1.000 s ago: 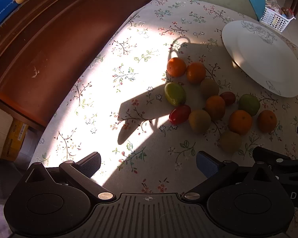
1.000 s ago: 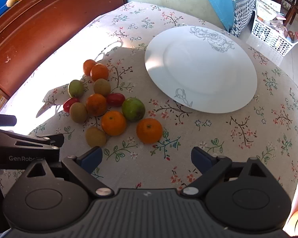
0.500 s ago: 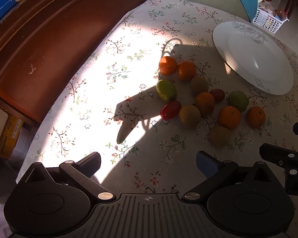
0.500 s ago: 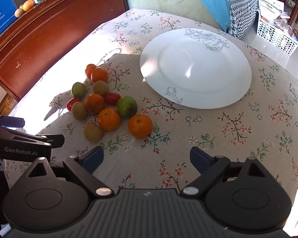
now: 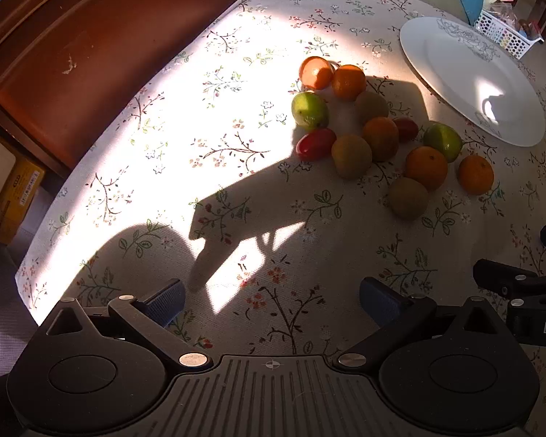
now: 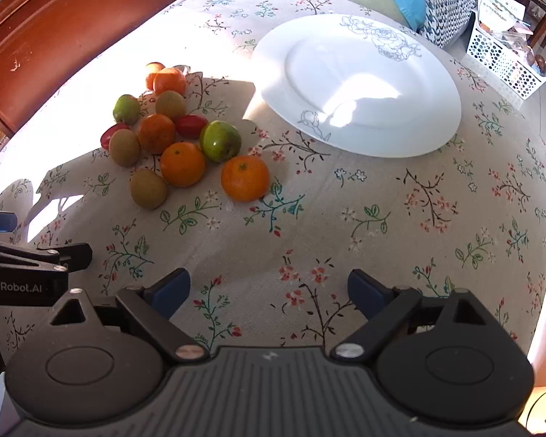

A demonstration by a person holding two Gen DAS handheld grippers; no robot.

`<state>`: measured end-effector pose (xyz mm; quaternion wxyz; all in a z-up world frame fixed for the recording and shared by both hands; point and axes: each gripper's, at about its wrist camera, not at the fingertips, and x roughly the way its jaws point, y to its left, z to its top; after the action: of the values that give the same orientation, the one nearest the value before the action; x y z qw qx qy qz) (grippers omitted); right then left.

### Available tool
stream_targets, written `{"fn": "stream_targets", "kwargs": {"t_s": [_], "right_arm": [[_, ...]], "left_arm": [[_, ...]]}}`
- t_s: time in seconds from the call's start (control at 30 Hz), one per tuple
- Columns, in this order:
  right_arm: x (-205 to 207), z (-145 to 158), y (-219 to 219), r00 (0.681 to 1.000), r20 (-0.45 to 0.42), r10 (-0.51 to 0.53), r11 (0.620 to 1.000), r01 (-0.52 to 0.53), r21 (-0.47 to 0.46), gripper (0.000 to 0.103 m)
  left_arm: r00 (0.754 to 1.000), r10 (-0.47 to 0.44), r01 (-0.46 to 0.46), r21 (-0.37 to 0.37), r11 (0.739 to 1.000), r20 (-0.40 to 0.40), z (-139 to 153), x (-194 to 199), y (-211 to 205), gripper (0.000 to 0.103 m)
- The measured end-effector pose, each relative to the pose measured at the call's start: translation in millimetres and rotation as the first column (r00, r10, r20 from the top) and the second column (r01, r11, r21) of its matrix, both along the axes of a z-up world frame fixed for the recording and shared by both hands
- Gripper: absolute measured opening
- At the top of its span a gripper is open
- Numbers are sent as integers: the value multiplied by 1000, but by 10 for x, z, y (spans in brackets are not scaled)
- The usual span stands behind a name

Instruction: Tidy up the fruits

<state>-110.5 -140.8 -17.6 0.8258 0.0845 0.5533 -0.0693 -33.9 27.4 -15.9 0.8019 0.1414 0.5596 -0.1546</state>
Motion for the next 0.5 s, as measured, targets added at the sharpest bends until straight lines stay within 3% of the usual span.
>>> {"fn": "stream_targets", "kwargs": {"t_s": [0.5], "right_arm": [[0,-44,41,1000,-1,-5,999,5,-38,102]], "left_arm": [[1000,14,-13,-44,999,8,-81,-93,39,103]]}}
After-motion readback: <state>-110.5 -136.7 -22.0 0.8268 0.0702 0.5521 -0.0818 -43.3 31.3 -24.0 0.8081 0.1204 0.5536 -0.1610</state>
